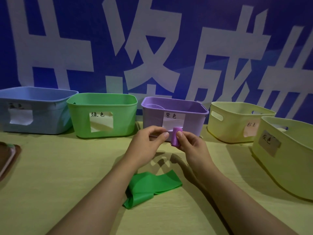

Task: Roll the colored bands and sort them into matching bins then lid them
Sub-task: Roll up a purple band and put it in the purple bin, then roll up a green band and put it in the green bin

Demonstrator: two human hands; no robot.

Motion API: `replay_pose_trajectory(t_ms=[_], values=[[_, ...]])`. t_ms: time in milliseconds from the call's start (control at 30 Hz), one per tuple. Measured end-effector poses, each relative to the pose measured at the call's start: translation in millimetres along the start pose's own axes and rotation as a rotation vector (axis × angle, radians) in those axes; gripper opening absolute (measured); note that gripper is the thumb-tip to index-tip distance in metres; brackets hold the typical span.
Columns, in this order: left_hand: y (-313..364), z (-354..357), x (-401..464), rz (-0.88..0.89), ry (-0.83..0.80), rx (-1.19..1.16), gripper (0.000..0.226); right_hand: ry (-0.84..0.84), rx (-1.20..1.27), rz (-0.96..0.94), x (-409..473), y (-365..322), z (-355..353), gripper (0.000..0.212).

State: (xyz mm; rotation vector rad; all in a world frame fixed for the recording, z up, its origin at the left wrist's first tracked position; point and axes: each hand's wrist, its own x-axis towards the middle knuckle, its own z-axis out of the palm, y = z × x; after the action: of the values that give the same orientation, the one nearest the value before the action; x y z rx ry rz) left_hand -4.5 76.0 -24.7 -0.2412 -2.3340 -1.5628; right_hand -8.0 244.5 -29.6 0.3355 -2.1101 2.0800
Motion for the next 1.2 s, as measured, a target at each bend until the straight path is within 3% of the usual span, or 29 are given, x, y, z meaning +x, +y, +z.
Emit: replay_pose_trajectory(t_ms=[200, 367, 633, 933, 1200], values=[[-8.1, -10.5, 4.4, 0.013, 0.062, 0.079, 0.037, 0.016, -0.284, -0.102, 20.8, -15.7, -0.1, 0.016], [-12.8, -18.3, 9.8, 0.009, 0.115, 0.076, 0.040, 0.024, -0.468, -0.208, 59.8, -56.2, 2.6, 0.034], [-21.9, -23.0, 14.9, -0.007, 0.190, 0.085, 0.041, -0.107, -0.865, -0.149, 140.3, -83.5, 9.5, 0.044], [-31.2, -28.2, 18.6, -0.064, 0.257, 0.030, 0.035, -0.223, -1.035, 0.120, 211.9, -76.4, 9.2, 0.045], [-30.4, -25.9, 17.9, -0.066, 0.249, 0.041, 0.036, -0.200, -0.989, 0.089, 217.5, -69.5, 5.3, 0.035]])
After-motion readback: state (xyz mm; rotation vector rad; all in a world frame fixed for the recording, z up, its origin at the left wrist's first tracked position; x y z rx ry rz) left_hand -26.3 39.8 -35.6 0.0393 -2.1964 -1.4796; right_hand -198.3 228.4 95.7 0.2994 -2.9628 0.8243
